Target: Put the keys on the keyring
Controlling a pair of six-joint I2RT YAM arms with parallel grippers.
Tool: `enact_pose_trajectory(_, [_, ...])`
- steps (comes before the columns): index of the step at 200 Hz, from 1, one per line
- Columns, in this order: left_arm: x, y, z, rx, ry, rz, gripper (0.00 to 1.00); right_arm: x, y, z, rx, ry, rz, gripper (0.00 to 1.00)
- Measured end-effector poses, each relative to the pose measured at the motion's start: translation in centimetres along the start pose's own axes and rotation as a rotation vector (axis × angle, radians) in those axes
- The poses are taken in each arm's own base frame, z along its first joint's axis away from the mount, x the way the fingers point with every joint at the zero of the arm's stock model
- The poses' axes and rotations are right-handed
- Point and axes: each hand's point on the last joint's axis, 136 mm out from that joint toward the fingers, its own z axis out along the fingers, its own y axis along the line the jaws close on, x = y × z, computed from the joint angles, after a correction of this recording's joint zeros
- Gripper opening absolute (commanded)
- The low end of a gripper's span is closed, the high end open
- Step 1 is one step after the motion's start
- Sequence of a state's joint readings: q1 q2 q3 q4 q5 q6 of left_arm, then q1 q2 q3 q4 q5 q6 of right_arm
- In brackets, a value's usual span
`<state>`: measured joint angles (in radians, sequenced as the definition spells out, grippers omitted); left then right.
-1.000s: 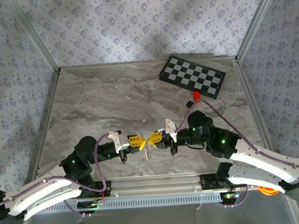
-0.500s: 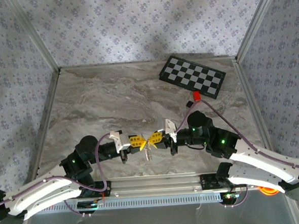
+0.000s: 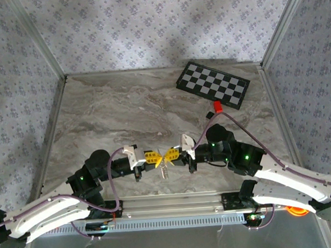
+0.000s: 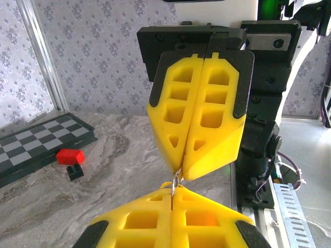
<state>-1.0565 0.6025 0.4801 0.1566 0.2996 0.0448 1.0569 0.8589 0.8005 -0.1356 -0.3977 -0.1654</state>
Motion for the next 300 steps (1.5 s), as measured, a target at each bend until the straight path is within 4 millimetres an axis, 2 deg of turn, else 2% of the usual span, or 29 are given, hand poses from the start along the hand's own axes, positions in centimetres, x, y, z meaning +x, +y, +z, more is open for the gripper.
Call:
enact_pose_trajectory(71, [0.26, -0.02, 0.01, 0.001, 0.018, -0.005, 0.0, 0.62, 0.04, 0.02, 0.007, 0.027, -0.027, 0.0])
enact_pose_trajectory(159, [-0.36, -0.21, 0.26, 0.014, 0.017, 0.003, 0.0, -0.15, 0.27, -0.82, 0.012, -0.001, -0.05, 0.0])
enact_pose_trajectory(300, [-0.18, -0.37, 0.38, 0.025, 0.023, -0.017, 0.0, 0.69, 0.46, -0.76, 0.001, 0.032, -0.064, 0.0])
